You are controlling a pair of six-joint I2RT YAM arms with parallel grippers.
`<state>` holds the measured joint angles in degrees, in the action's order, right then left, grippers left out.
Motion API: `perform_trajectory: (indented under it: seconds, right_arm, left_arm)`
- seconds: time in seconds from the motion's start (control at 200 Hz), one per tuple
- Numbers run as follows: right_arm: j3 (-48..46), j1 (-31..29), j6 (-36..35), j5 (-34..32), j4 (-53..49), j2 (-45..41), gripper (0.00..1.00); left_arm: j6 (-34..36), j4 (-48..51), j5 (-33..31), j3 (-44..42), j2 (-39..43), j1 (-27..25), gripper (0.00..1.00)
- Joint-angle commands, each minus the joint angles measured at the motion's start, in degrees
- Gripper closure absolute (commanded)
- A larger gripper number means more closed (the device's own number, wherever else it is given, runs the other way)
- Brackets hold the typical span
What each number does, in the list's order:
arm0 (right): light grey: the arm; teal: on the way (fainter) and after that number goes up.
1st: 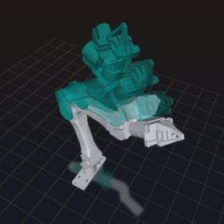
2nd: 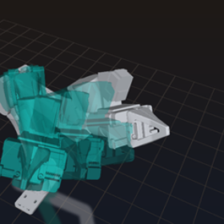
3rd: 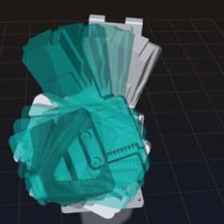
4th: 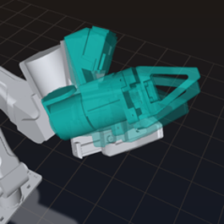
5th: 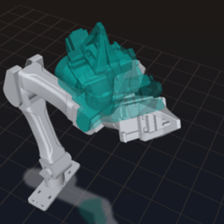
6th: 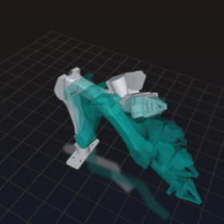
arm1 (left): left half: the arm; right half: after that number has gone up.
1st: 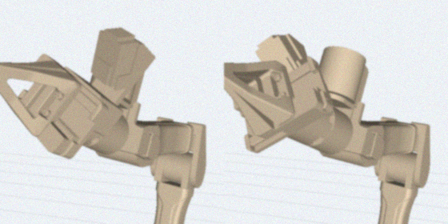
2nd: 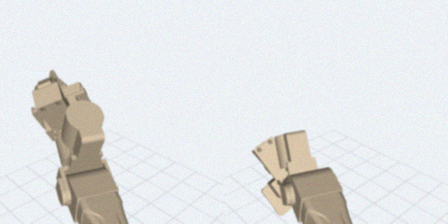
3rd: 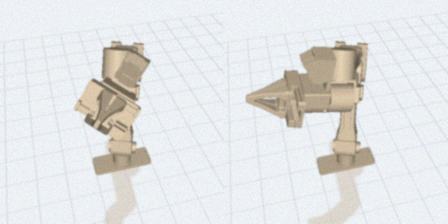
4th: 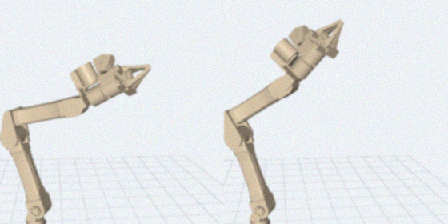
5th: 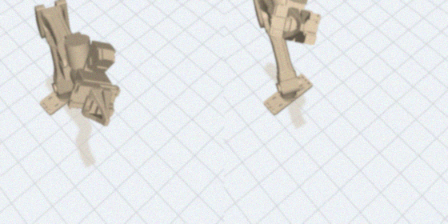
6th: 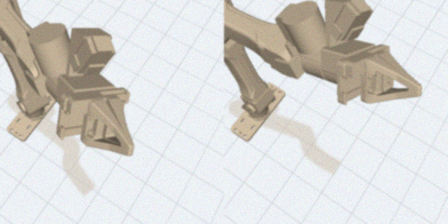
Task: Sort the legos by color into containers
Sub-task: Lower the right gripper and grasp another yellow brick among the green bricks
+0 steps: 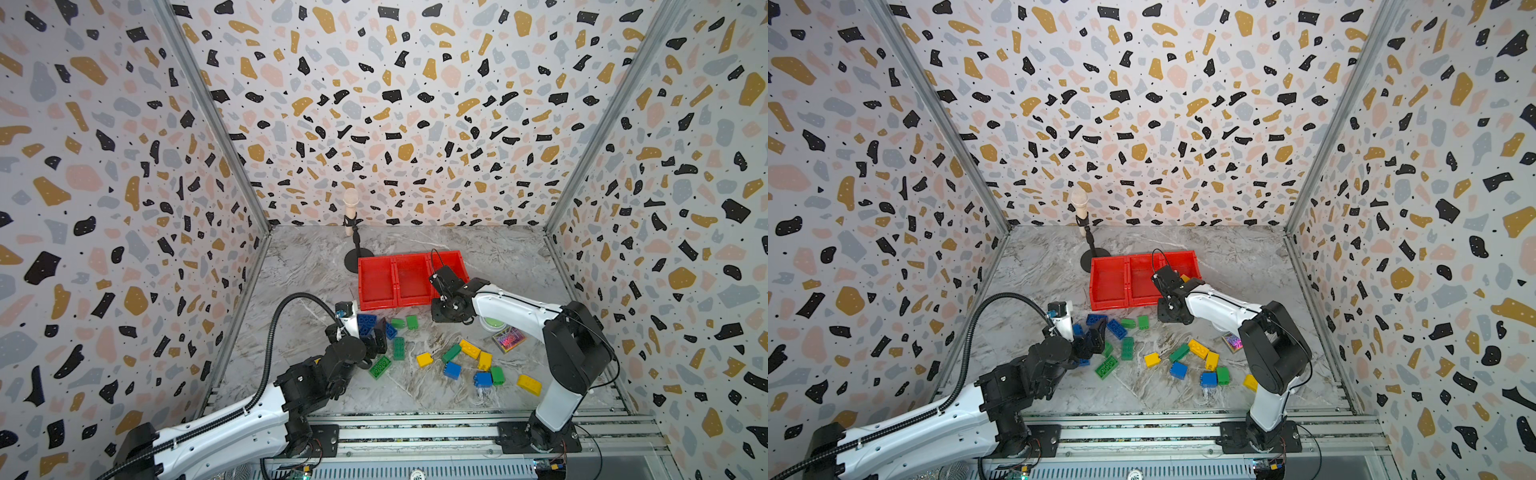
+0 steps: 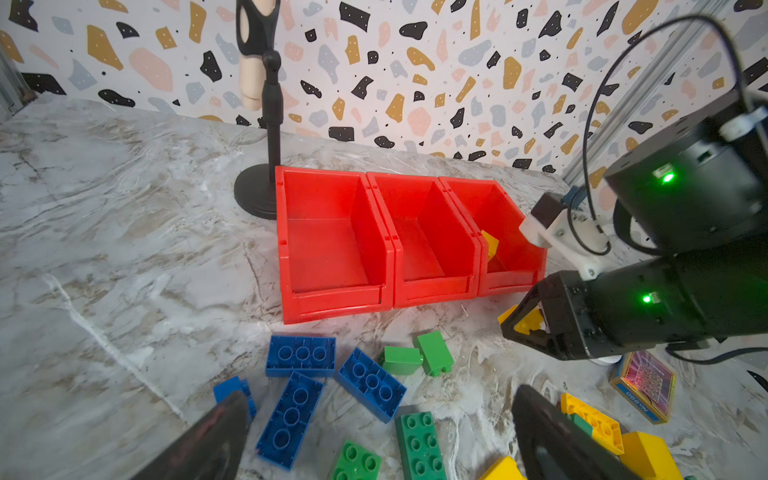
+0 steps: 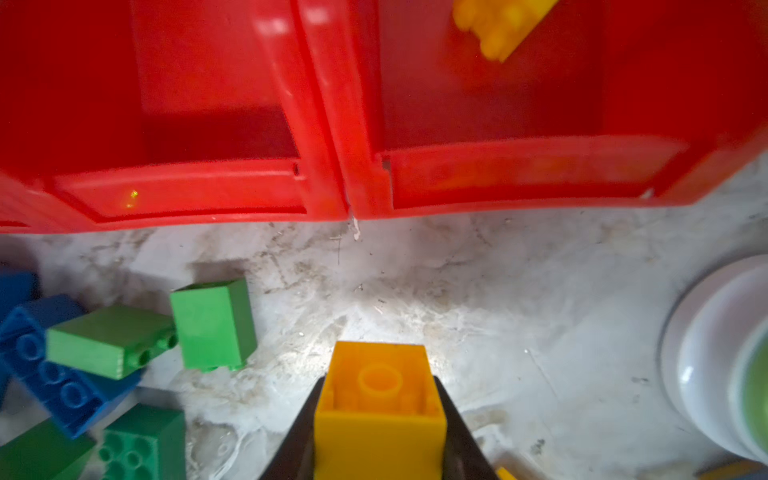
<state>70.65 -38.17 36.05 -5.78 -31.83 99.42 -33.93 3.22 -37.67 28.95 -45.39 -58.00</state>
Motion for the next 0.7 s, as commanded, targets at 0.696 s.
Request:
perform_trajectory:
  seconds: [0.696]
  right_arm:
    - [27.25, 10.96, -8.57, 0.28, -5.62, 13.01, 0.40]
  left_arm:
    - [12.36, -14.10, 2.17, 14.92, -18.51, -0.29, 0.00]
